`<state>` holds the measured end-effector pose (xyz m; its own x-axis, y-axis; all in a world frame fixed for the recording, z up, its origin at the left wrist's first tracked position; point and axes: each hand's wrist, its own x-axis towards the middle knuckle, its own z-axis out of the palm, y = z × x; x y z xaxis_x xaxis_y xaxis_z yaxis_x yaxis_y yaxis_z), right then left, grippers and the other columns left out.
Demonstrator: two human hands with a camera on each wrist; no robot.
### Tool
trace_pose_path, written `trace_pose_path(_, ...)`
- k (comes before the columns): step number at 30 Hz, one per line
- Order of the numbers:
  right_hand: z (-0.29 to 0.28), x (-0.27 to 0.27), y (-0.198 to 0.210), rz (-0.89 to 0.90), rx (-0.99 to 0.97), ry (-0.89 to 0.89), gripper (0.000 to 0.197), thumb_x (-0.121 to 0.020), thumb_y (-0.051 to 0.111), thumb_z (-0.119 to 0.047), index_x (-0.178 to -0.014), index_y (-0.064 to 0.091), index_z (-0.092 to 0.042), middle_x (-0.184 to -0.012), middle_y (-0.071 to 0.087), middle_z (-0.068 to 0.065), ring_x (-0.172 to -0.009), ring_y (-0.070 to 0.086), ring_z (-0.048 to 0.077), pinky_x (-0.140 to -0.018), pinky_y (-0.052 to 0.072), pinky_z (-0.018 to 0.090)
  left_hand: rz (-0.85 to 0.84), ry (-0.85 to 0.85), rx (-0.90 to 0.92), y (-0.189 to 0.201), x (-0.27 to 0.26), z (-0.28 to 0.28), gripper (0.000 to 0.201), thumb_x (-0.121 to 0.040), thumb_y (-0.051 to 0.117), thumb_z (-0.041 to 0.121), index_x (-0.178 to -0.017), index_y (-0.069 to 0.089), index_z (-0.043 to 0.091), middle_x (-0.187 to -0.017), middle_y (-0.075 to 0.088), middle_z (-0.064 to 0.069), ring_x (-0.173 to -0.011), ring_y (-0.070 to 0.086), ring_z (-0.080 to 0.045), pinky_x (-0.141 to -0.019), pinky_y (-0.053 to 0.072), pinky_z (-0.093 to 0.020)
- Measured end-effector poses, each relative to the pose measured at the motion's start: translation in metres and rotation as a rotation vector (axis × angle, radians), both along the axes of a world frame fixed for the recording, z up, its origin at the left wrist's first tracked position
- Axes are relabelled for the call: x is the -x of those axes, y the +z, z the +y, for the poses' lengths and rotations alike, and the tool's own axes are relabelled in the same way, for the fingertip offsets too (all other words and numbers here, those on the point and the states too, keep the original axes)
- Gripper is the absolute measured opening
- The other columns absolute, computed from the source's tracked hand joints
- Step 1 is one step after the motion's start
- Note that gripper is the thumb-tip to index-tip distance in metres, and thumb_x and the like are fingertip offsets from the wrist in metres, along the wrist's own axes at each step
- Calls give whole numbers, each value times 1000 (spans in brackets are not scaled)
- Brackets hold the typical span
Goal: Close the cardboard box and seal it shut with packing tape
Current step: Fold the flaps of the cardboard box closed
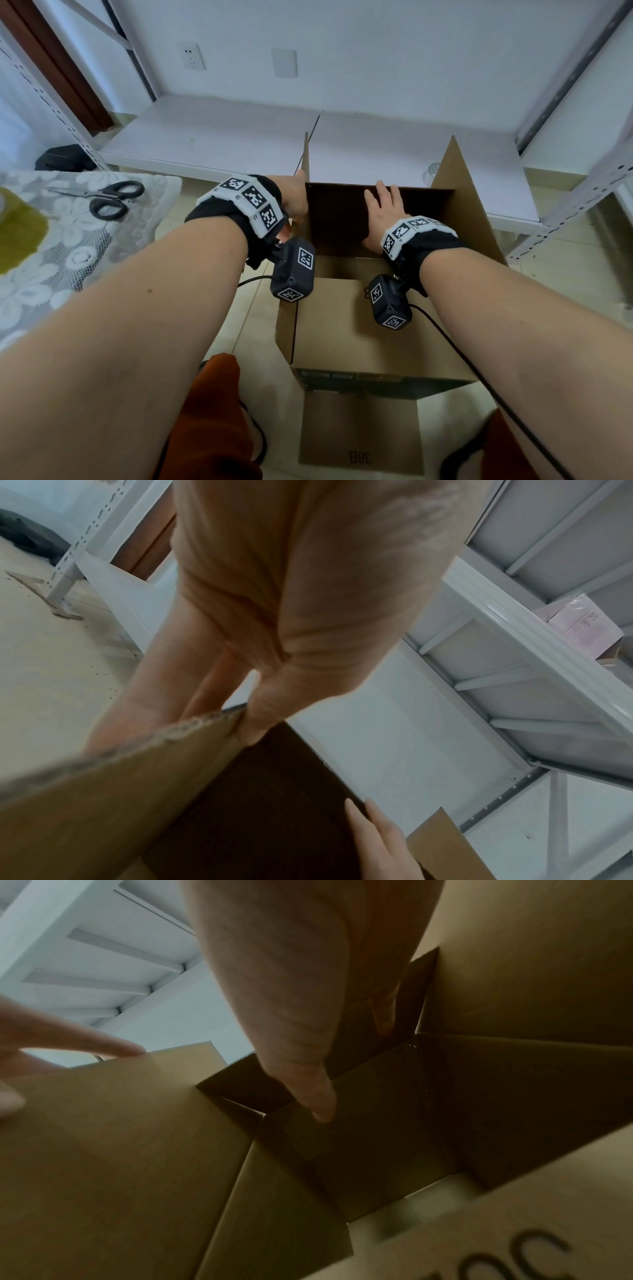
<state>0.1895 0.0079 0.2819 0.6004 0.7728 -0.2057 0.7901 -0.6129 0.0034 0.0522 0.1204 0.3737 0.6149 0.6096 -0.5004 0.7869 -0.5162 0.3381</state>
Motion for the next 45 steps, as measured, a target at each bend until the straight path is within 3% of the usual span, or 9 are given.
trace_pose_path(2,-3,3,-5,8,13,4,93,-87,66,-16,-153,0,-17,-159,-14,7,-146,-13,31,-111,33,44,40,-8,16,-2,-3,2,74,-90,59,0,-147,15,13,-110,61,-17,-89,68,-33,-81,58,-46)
trace_pose_path(4,-6,5,-11,14,18,8,94,-86,67,-19,-153,1,-17,-159,-15,8,-146,-13,31,-110,35,45,60,-13,22,-2,-3,1,68,-88,61,-2,-141,20,11,-111,61,-23,-95,67,-39,-83,56,-52)
trace_pose_path(11,-14,16,-24,79,32,5,94,-85,68,-22,-152,2,-14,-160,-8,8,-147,-7,31,-114,26,44,51,-40,18,-4,-2,5,69,-87,62,-4,-141,20,8,-113,59,-25,-98,66,-39,-83,56,-52)
trace_pose_path(17,-9,14,-41,115,22,8,96,-83,70,-26,-152,3,-10,-159,4,11,-146,0,34,-120,10,42,38,-7,39,-6,-3,4,73,-88,61,-3,-143,18,13,-112,61,-23,-94,68,-39,-82,57,-52)
trace_pose_path(21,-4,11,-50,104,55,34,97,-84,67,-34,-151,3,-5,-158,11,14,-147,7,28,-120,2,39,82,-55,18,-6,-2,5,74,-84,66,-5,-140,20,12,-111,60,-24,-97,66,-39,-83,56,-51)
trace_pose_path(27,0,11,-65,123,86,12,101,-80,69,-41,-151,6,-7,-156,16,16,-145,10,32,-119,10,42,40,-63,5,-6,-2,5,71,-91,57,-2,-147,14,8,-117,58,-24,-103,63,-38,-89,54,-50)
trace_pose_path(38,-2,7,-70,172,139,-5,92,-83,67,-45,-150,15,-8,-158,13,14,-146,10,31,-118,15,44,9,-35,53,-3,0,1,82,-91,60,2,-151,5,9,-128,53,-24,-107,61,-36,-94,51,-49)
trace_pose_path(41,-5,10,-66,189,119,-30,83,-88,60,-47,-149,19,-8,-158,14,10,-146,10,29,-119,14,41,4,-21,68,-3,1,2,82,-91,60,3,-151,4,10,-129,53,-24,-108,61,-36,-95,51,-49)
trace_pose_path(45,-8,9,-51,288,153,-66,83,-93,43,-58,-152,11,-10,-161,4,7,-148,4,29,-120,9,42,7,-9,72,-3,2,2,89,-91,61,6,-153,-2,16,-136,50,-22,-114,59,-35,-97,49,-48)
